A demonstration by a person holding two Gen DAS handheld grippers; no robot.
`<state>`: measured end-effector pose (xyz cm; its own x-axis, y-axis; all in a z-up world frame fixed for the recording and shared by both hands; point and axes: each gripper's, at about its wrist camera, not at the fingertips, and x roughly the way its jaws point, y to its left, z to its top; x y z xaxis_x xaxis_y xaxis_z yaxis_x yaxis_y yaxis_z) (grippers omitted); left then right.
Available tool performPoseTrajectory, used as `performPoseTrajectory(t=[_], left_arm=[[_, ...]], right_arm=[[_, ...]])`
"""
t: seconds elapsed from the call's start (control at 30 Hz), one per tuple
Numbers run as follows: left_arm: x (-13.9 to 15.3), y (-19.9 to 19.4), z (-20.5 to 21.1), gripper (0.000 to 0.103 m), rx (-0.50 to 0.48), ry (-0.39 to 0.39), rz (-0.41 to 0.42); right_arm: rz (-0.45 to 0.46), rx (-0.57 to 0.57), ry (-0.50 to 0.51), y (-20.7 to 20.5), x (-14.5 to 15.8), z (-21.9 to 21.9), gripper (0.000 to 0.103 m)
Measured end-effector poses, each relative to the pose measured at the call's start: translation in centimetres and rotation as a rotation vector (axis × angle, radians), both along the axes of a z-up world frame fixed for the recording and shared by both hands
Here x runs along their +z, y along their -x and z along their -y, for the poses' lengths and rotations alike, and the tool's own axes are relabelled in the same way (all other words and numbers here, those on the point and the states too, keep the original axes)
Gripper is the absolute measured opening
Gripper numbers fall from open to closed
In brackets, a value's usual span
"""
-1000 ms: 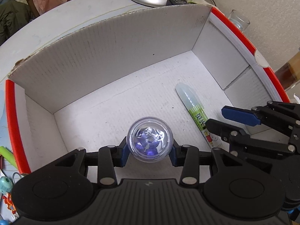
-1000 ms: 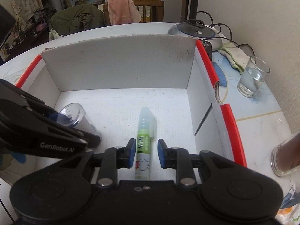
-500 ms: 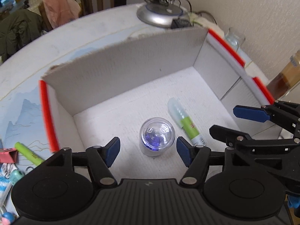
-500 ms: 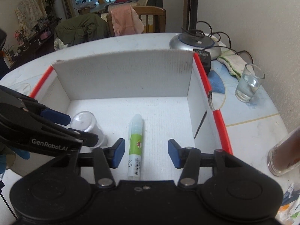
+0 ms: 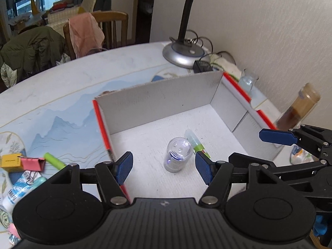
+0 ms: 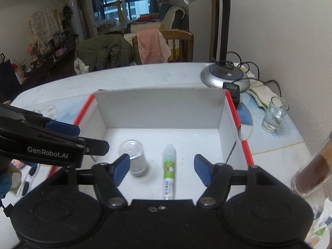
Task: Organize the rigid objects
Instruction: 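Lift both tools out of the shoebox back toward the mat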
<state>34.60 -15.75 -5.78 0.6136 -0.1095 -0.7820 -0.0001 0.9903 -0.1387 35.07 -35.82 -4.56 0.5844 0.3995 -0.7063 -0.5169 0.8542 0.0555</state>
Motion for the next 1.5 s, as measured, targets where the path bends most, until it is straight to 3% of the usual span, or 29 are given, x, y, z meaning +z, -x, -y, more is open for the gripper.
performPoseTrajectory(t=[0.57, 0.73, 0.87, 1.17, 1.37, 1.43, 1.47, 1.5], left_arm=[[3.9, 10.6, -5.9, 0.072, -0.004, 0.021, 0.129], [4.2, 13.6, -8.3, 0.073, 0.014, 0.032, 0.147], [4.4, 15.8, -10.1, 0.079, 0.031, 0.03, 0.166], [3.9, 19.5, -13.9, 0.079, 0.062, 0.042, 0.183], [3.3, 21.6, -16.7, 0.088, 0.106, 0.036, 0.201], [3.1, 22.1, -17.6, 0.094, 0.129, 0.026, 0.2], [2.9, 22.3, -18.1, 0.103, 0.136, 0.025, 0.199], [2.7, 22.5, -18.6, 0.103, 0.147, 0.027, 0.203]], right_arm=[[0.076, -0.008, -0.093, 8.8, 3.8, -4.2, 0.087], [0.091, -0.005, -0.11, 11.1, 3.8, -6.1, 0.092], [0.093, -0.002, -0.122, 12.7, 3.6, -7.6, 0.096], [0.093, 0.006, -0.135, 14.9, 2.9, -10.8, 0.1], [0.077, 0.024, -0.128, 16.1, 2.2, -13.1, 0.1], [0.072, 0.035, -0.124, 16.5, 2.0, -13.8, 0.1], [0.07, 0.042, -0.121, 16.6, 1.8, -14.2, 0.1], [0.067, 0.049, -0.118, 16.7, 1.7, -14.5, 0.1]])
